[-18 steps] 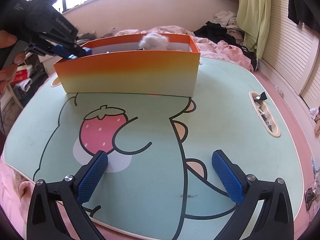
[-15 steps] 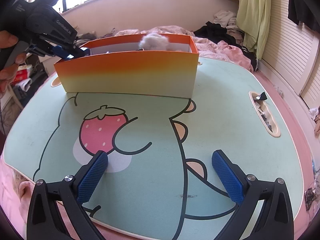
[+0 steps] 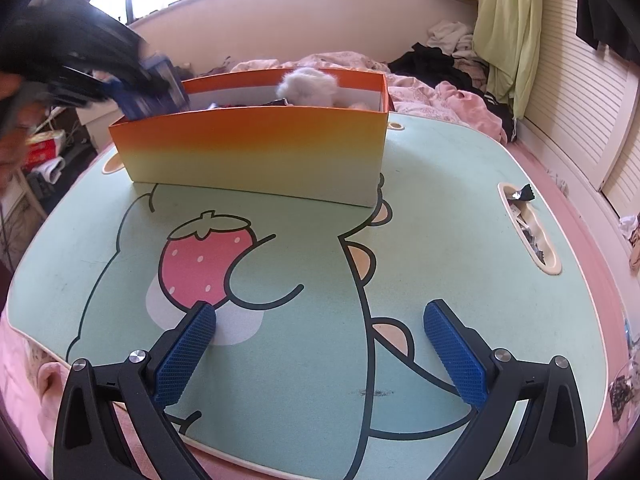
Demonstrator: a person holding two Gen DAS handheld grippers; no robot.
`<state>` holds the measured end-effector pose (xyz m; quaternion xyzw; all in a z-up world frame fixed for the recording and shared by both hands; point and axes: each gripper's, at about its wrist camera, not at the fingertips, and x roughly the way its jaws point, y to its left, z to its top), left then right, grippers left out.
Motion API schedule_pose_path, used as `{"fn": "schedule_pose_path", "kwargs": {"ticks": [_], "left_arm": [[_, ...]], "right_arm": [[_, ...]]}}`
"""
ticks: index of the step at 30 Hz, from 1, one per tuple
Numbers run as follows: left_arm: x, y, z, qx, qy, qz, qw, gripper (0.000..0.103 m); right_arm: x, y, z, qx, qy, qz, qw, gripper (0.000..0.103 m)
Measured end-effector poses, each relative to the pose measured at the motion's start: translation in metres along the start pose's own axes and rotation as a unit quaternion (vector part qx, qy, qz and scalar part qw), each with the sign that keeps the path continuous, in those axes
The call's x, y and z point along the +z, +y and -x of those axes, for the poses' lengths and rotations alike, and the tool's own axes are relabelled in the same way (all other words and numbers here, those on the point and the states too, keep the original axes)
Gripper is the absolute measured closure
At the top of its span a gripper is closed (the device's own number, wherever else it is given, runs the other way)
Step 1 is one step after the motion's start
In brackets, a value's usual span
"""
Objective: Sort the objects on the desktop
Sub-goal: 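Lift the blue tin out of the box with the left gripper and set it down, then grasp the black lace cloth in the box with the right gripper, place it beside the tin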
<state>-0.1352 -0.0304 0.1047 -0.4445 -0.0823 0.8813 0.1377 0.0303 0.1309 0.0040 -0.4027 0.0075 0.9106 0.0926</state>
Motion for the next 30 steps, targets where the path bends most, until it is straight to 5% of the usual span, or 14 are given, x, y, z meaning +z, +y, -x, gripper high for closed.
{"fn": "schedule_pose_path", "kwargs": {"ticks": [3,6,11,14,15,17,18,21,23,25,30], "left_arm": [[-0.035,-0.004,0.037,-0.066,-0.042,0.002,0.9969,0.08],[-0.079,-0.003,0.04,-0.105,-0.044,0.009,0.9935,0.08],[-0.116,0.009,0.004,-0.114,-0.028,0.038,0.9923,0.08],[-0.126,0.022,-0.004,-0.143,-0.058,0.08,0.9847,0.078],[-0.128,0.026,-0.006,-0.142,-0.065,0.091,0.9835,0.076],[-0.132,0.031,-0.008,-0.117,-0.08,0.105,0.9844,0.048],[-0.135,0.032,-0.007,-0.098,-0.087,0.106,0.9857,0.044],[-0.143,0.032,0.003,-0.08,-0.114,0.1,0.9852,0.042],[-0.151,0.028,0.009,-0.084,-0.122,0.079,0.9858,0.032],[-0.163,0.022,0.016,-0.071,-0.133,0.061,0.9867,0.022],[-0.168,0.02,0.013,-0.037,-0.128,0.062,0.9891,0.021]], "right_arm": [[0.0,0.0,0.0,0.0,0.0,0.0,1.0,0.0],[0.0,0.0,0.001,0.0,-0.001,0.0,1.0,0.0],[0.001,0.0,0.002,0.005,-0.003,-0.003,1.0,0.0],[0.002,-0.002,0.004,0.014,-0.008,-0.011,1.0,0.0],[0.002,-0.004,0.003,0.015,-0.009,-0.011,1.0,0.0],[0.003,-0.005,0.003,0.016,-0.011,-0.012,1.0,0.001],[0.003,-0.005,0.004,0.019,-0.014,-0.015,1.0,0.003],[0.001,-0.012,0.009,0.033,-0.026,-0.028,0.999,0.016],[0.003,-0.017,0.013,0.05,-0.036,-0.04,0.997,0.029],[0.011,-0.023,0.023,0.06,-0.064,-0.054,0.995,0.034],[0.06,-0.011,0.047,0.083,-0.12,-0.043,0.988,0.034]]}}
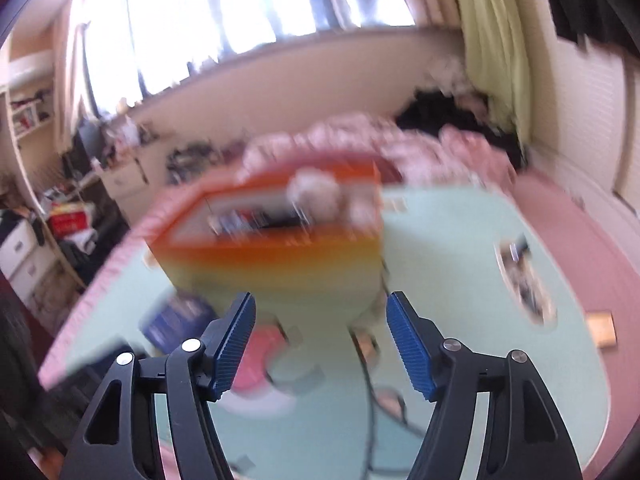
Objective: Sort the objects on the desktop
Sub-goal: 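Grasp the black lace cloth in the box with the right gripper, place it beside the tin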
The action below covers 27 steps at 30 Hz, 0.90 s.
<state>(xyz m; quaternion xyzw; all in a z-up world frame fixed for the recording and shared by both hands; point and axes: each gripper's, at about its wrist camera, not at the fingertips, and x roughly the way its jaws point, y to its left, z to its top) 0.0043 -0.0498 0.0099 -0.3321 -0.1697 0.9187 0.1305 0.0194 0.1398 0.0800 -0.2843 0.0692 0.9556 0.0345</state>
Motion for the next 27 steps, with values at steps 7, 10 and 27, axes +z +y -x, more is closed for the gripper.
{"fn": "schedule_pose_path", "kwargs": {"ticks": [7,10,27], "left_arm": [[-0.007,-0.005,0.002,0.029,0.002,-0.027,0.9992,0.021],[-0.01,0.0,0.006,0.025,0.0,-0.023,0.9994,0.021],[-0.011,0.003,0.008,0.038,-0.004,-0.023,0.999,0.02]], "right_arm": [[0.048,0.024,-0.074,-0.028,0.065,0.026,0.997,0.034],[0.034,0.014,-0.086,-0.009,0.086,0.025,0.996,0.035],[0.062,0.054,-0.133,0.031,0.217,0.046,0.975,0.057]]}}
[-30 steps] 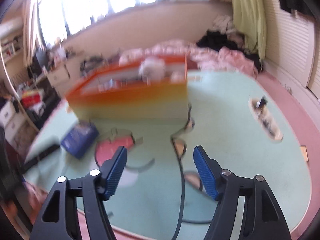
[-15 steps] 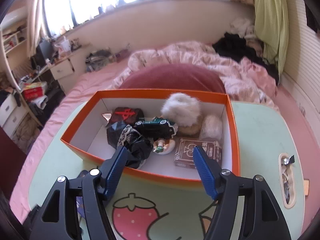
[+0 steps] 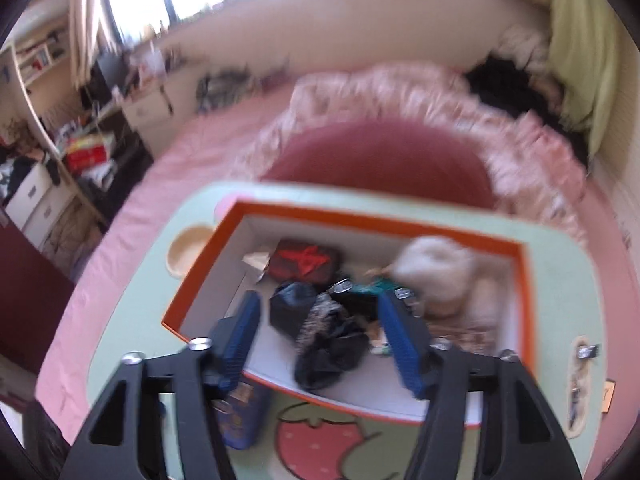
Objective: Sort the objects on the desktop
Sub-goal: 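Grasp the black lace cloth in the box with the right gripper, place it beside the tin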
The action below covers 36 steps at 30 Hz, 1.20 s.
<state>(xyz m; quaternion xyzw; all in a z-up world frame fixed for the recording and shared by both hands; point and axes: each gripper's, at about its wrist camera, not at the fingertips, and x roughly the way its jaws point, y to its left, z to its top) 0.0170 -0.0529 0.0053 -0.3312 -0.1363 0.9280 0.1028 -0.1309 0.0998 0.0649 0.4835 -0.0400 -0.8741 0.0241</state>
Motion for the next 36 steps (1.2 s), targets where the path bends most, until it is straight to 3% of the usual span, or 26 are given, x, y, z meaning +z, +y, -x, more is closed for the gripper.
{"fn": "schedule_pose_path", "kwargs": {"ticks": [1,4,6,9,13,15,18,20,25,27,29,31,33,34,36], "left_arm": [[0.0,0.0,0.0,-0.001,0.0,0.0,1.0,0.02],[0.0,0.0,0.0,-0.001,0.0,0.001,1.0,0.02],[0.0,0.001,0.0,-0.002,-0.001,0.002,1.0,0.02],[0.0,0.001,0.0,-0.004,-0.002,0.003,1.0,0.02],[-0.001,0.0,-0.001,-0.001,-0.001,0.001,1.0,0.02],[-0.001,0.0,-0.002,0.0,-0.001,0.0,1.0,0.02],[0.0,-0.001,-0.003,0.001,-0.001,-0.002,1.0,0.019],[-0.001,-0.002,-0.003,0.003,0.0,-0.004,1.0,0.019],[-0.002,-0.003,-0.003,0.006,0.001,-0.007,1.0,0.019],[-0.001,-0.001,-0.002,0.003,0.0,-0.005,1.0,0.019],[-0.001,-0.002,-0.002,0.002,0.0,-0.005,1.0,0.019],[-0.002,-0.003,-0.002,0.005,0.0,-0.006,1.0,0.019],[-0.001,-0.003,-0.002,0.006,0.0,-0.007,1.0,0.019],[-0.001,-0.003,-0.002,0.006,0.0,-0.006,1.0,0.019],[-0.001,-0.002,-0.002,0.005,0.0,-0.006,1.0,0.019]], "right_arm": [[0.001,0.0,-0.011,-0.005,0.017,-0.004,1.0,0.062],[0.0,-0.003,-0.038,-0.01,0.051,-0.013,0.999,0.063],[-0.001,-0.01,-0.036,0.012,0.039,-0.021,0.999,0.069],[-0.004,-0.02,-0.005,0.04,-0.018,-0.032,0.999,0.072],[-0.024,-0.033,0.068,0.058,-0.122,-0.032,0.99,0.072],[-0.041,-0.037,0.087,0.058,-0.14,-0.026,0.988,0.071],[-0.074,-0.043,0.079,0.052,-0.112,-0.019,0.992,0.071],[-0.091,-0.047,0.063,0.083,-0.099,-0.024,0.991,0.069],[-0.104,-0.045,0.033,0.101,-0.072,-0.023,0.992,0.069],[-0.11,-0.047,0.037,0.11,-0.078,-0.025,0.991,0.065],[-0.119,-0.047,0.042,0.123,-0.072,-0.016,0.99,0.033],[-0.131,-0.054,0.055,0.122,-0.089,-0.002,0.989,0.027],[-0.144,-0.058,0.065,0.088,-0.111,0.013,0.99,0.024],[-0.15,-0.06,0.065,0.05,-0.117,0.021,0.992,0.019],[-0.157,-0.059,0.056,-0.001,-0.102,0.028,0.994,0.019]]}}
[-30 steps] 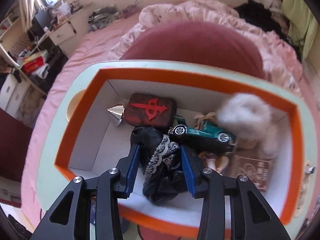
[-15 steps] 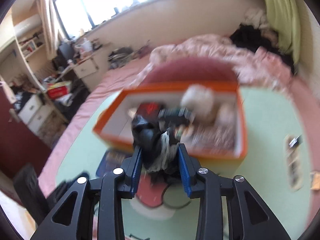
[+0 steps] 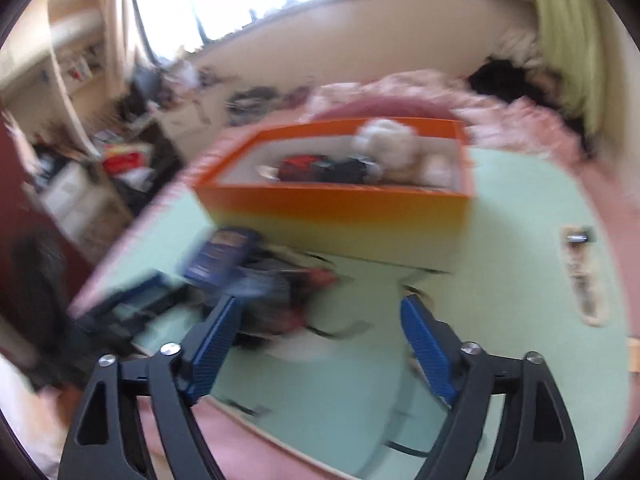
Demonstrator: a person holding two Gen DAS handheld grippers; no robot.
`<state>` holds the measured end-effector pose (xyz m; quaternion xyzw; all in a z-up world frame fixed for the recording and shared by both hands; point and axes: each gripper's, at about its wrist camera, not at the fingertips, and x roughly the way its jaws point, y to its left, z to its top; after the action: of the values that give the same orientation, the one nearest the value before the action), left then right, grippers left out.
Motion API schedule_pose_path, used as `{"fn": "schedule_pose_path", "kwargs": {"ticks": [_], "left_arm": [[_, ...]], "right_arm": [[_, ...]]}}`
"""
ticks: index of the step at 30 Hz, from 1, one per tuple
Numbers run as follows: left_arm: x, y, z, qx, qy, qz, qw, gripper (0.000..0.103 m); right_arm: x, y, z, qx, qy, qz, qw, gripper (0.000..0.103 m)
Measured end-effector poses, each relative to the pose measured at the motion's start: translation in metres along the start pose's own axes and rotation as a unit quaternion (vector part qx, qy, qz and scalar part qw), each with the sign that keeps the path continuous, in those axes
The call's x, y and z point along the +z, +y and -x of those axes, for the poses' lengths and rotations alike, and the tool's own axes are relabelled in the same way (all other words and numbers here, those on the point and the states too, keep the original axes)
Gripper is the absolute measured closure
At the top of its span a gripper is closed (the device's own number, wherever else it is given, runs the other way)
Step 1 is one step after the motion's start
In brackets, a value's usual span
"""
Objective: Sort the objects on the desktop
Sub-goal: 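Grasp the black lace cloth in the box with the right gripper, place it beside the tin, then grasp the green toy car with the left gripper and place it on the table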
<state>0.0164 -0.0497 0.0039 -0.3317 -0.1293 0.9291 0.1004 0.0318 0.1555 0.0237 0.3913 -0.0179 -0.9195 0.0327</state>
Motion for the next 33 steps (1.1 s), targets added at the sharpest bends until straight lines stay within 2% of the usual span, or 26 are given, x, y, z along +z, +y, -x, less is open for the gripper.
{"fn": "schedule_pose_path", "kwargs": {"ticks": [1,4,6,8,10,11,13,14,18,21,25,29,33], "left_arm": [[0.001,0.0,0.0,-0.002,0.001,0.001,1.0,0.019],[0.007,0.0,0.006,0.006,-0.008,0.0,0.9999,0.019],[0.017,-0.008,0.017,0.007,-0.028,-0.016,0.9995,0.019],[0.035,-0.026,0.025,-0.008,-0.036,-0.038,0.9986,0.019],[0.061,-0.049,0.017,-0.038,0.001,-0.068,0.9969,0.019],[0.075,-0.061,0.006,-0.052,0.032,-0.078,0.9951,0.02],[0.102,-0.078,-0.026,-0.064,0.092,-0.075,0.9909,0.027],[0.116,-0.085,-0.053,-0.051,0.13,-0.066,0.988,0.034],[0.134,-0.092,-0.129,-0.007,0.217,-0.037,0.9754,0.036],[0.137,-0.09,-0.165,0.013,0.24,0.005,0.9706,0.036],[0.139,-0.097,-0.181,-0.002,0.245,0.032,0.969,0.035],[0.134,-0.107,-0.186,0.005,0.252,0.015,0.9675,0.031],[0.136,-0.109,-0.186,0.003,0.239,-0.011,0.9711,0.032]], "right_arm": [[-0.005,0.001,-0.011,-0.018,0.025,0.0,1.0,0.019],[-0.011,0.013,-0.019,-0.07,0.008,0.021,0.997,0.015],[-0.011,0.016,-0.022,-0.072,0.006,0.018,0.997,0.012],[-0.011,0.016,-0.022,-0.072,0.003,0.015,0.997,0.01],[-0.012,0.014,-0.023,-0.073,0.0,0.012,0.997,0.008],[-0.013,0.015,-0.023,-0.074,-0.002,0.011,0.997,0.007],[-0.014,0.014,-0.023,-0.073,-0.004,0.011,0.997,0.006],[-0.014,0.013,-0.023,-0.073,-0.005,0.011,0.997,0.005],[-0.014,0.012,-0.024,-0.071,-0.006,0.014,0.997,0.003],[-0.017,0.011,-0.023,-0.068,-0.008,0.015,0.998,0.002],[-0.019,0.011,-0.023,-0.065,-0.011,0.017,0.998,0.0],[-0.018,0.011,-0.023,-0.065,-0.012,0.018,0.998,0.0],[-0.018,0.012,-0.023,-0.064,-0.012,0.018,0.998,0.0]]}}
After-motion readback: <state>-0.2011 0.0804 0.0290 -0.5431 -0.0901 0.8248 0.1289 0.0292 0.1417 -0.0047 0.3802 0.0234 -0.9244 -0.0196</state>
